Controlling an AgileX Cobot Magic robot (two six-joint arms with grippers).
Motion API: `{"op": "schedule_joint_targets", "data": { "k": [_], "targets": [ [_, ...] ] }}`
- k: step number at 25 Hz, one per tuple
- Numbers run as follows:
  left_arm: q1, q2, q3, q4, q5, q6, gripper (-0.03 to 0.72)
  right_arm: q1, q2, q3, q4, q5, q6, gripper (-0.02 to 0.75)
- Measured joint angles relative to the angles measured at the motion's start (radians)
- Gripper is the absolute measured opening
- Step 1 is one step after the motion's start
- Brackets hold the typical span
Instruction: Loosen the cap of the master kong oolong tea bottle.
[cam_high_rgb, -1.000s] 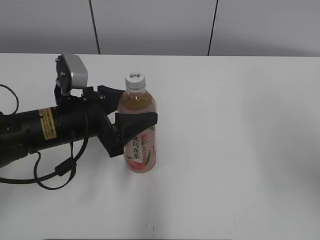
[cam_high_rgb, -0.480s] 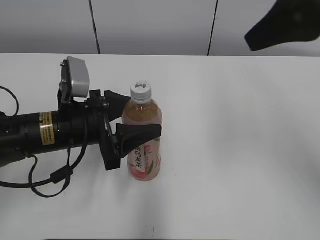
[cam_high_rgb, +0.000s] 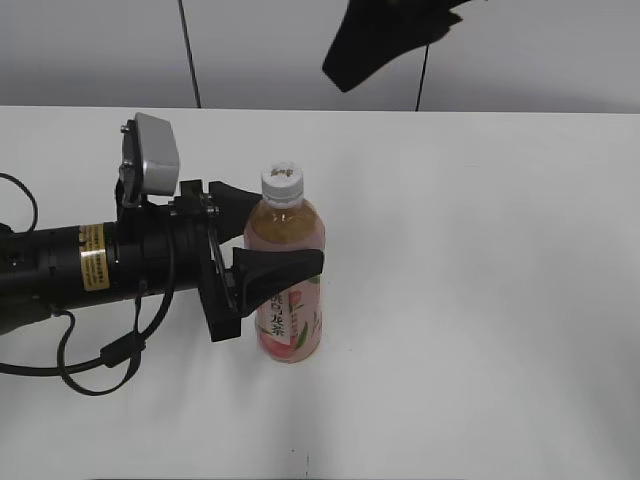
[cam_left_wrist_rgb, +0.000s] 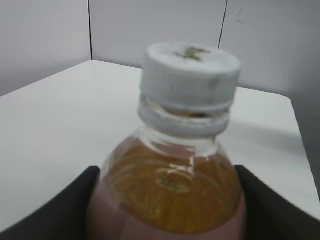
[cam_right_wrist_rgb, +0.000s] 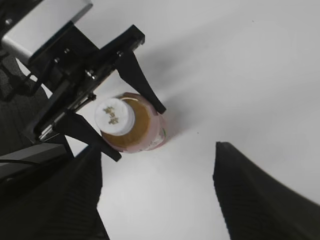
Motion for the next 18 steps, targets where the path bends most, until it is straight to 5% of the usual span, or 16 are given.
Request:
{"op": "schedule_joint_targets", "data": {
  "k": [7,18],
  "targets": [
    [0.000,0.000,0.000,0.001,0.000,0.000,0.468,0.077,0.109,-0.099,0.000,0.010,0.012,0.448],
    [0.000,0.000,0.000,0.001,0.000,0.000,0.467,0.134,0.179,-0.152,-0.036,0.016,0.219,0.435]
  ]
}}
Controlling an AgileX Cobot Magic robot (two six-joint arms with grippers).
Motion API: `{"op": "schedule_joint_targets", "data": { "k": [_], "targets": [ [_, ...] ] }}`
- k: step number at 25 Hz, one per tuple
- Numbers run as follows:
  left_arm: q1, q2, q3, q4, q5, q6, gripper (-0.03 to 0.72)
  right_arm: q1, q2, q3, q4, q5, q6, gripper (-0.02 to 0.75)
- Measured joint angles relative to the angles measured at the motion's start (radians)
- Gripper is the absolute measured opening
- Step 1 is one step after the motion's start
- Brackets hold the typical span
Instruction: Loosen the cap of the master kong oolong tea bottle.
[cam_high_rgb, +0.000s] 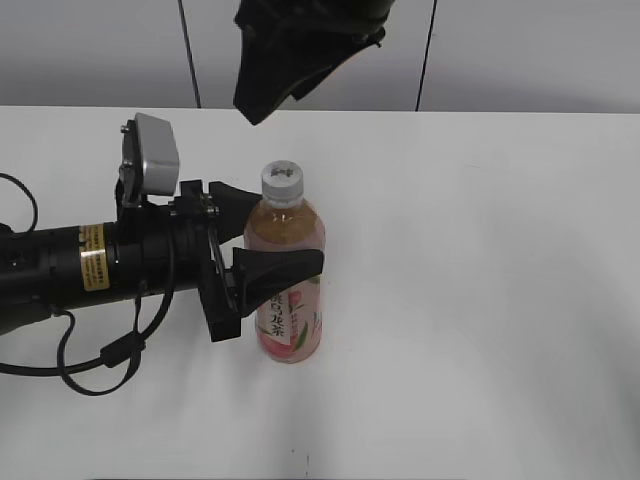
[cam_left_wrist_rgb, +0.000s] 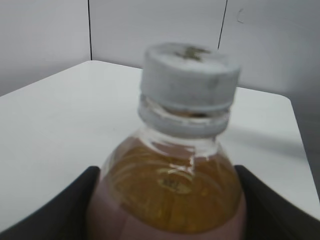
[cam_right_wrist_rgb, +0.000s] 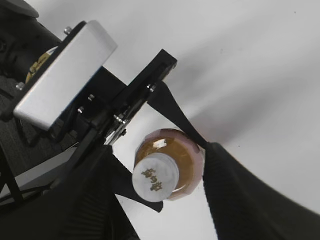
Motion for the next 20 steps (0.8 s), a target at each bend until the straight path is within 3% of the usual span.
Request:
{"op": "schedule_joint_targets", "data": {
  "k": [8,20],
  "targets": [
    [0.000,0.000,0.000,0.000,0.000,0.000,0.468,0.106,0.013,0.000,-0.194,0.001,0.281,0.434],
    [0.000,0.000,0.000,0.000,0.000,-0.001,0.468,0.112,0.014,0.000,-0.199,0.002,0.484,0.434]
  ]
}}
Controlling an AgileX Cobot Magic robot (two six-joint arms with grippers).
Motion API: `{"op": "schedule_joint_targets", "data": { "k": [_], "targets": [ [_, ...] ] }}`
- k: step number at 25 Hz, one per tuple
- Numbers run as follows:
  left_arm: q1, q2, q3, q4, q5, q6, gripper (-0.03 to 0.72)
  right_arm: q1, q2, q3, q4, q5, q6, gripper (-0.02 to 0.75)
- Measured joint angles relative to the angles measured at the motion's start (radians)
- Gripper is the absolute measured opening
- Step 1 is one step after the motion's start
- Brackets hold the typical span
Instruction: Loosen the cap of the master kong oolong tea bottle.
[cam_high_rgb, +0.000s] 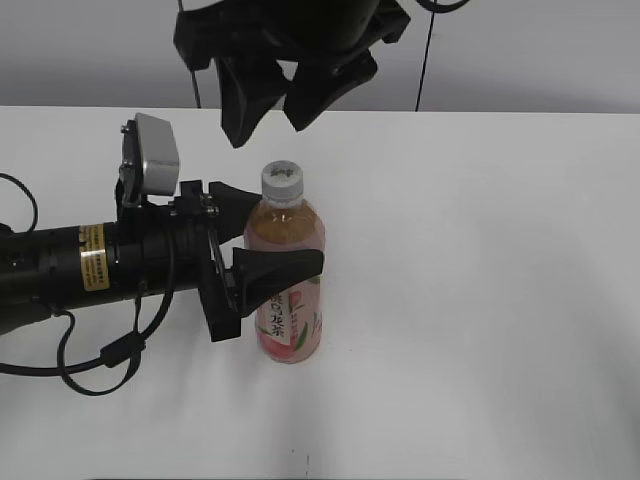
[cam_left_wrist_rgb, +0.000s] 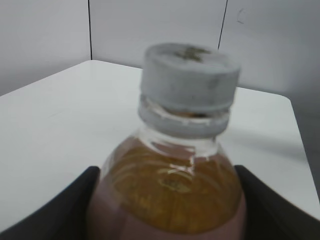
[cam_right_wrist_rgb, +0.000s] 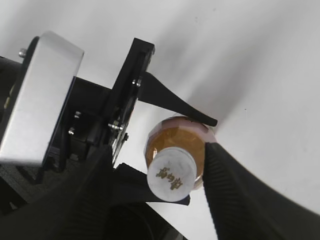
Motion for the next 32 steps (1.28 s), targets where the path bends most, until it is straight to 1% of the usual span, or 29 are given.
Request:
{"op": "schedule_joint_targets", "data": {
  "k": [7,17,32],
  "targets": [
    [0.000,0.000,0.000,0.000,0.000,0.000,0.468,0.000,0.001,0.061,0.007,0.000,0.016,0.434],
    [0.000,0.000,0.000,0.000,0.000,0.000,0.468,0.000,0.009,0.065,0.007,0.001,0.098,0.434],
    [0.000,0.000,0.000,0.000,0.000,0.000,0.468,0.000,0.015,0.082,0.011,0.001,0.119,0.434]
  ]
}}
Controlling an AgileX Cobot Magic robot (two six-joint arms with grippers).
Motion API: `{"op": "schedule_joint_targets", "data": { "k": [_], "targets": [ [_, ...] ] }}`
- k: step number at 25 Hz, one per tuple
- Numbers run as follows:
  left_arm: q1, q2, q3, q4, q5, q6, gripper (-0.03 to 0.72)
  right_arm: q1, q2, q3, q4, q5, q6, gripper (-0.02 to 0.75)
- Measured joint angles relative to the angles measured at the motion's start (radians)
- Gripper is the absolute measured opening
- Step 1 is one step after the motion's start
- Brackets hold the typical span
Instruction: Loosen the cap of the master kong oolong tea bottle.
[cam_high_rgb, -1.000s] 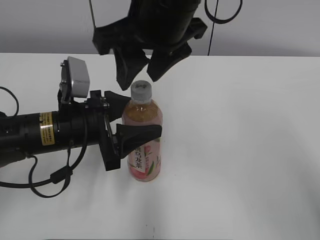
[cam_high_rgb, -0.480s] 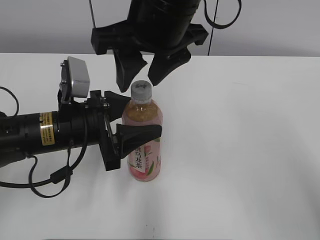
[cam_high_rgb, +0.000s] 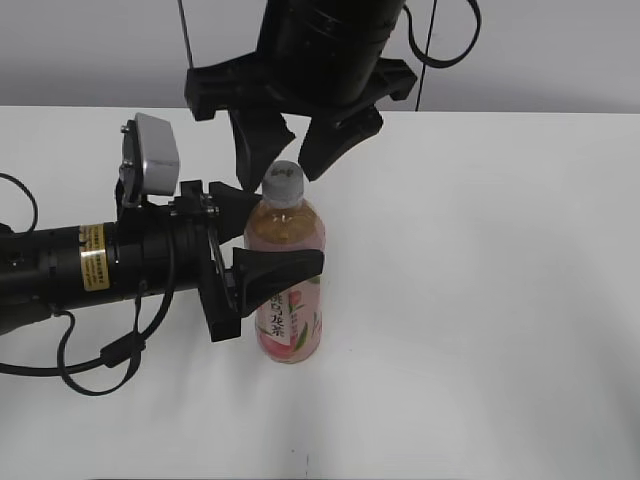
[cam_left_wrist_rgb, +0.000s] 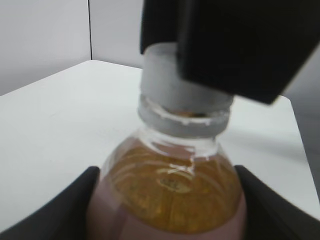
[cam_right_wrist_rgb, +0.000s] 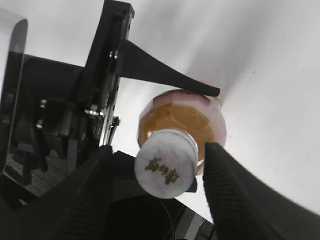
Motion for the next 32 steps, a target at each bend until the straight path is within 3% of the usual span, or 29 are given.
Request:
{"op": "schedule_joint_targets", "data": {
  "k": [10,20,32],
  "targets": [
    [0.000,0.000,0.000,0.000,0.000,0.000,0.468,0.000,0.015,0.000,0.000,0.000,0.001,0.422],
    [0.000,0.000,0.000,0.000,0.000,-0.001,0.468,0.000,0.015,0.000,-0.005,0.002,-0.009,0.288],
    [0.000,0.000,0.000,0.001,0.000,-0.001,0.468,0.000,0.015,0.000,-0.005,0.002,-0.123,0.287]
  ]
}}
